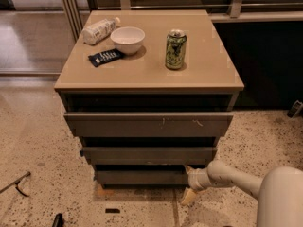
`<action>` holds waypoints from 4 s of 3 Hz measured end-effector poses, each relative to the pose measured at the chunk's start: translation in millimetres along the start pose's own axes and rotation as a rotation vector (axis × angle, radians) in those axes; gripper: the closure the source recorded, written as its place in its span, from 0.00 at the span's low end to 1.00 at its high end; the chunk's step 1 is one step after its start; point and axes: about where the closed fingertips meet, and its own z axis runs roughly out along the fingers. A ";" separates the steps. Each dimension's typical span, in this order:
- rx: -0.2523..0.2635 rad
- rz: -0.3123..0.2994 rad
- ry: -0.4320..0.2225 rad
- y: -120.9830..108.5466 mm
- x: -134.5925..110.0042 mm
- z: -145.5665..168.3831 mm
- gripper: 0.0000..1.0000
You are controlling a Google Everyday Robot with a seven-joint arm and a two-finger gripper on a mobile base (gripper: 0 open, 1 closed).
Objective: Open bottom drawer
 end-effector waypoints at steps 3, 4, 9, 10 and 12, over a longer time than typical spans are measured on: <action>-0.009 0.047 0.060 -12.1 22.8 26.6 0.00; -0.015 0.068 0.069 -16.0 31.5 32.7 0.00; -0.234 0.200 0.196 19.8 35.9 34.6 0.00; -0.271 0.227 0.190 38.1 35.4 20.7 0.00; -0.380 0.275 0.180 87.5 38.0 -4.3 0.00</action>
Offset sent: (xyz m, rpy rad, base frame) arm 0.0203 -0.0090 -0.0350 -0.0623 0.0436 -0.0482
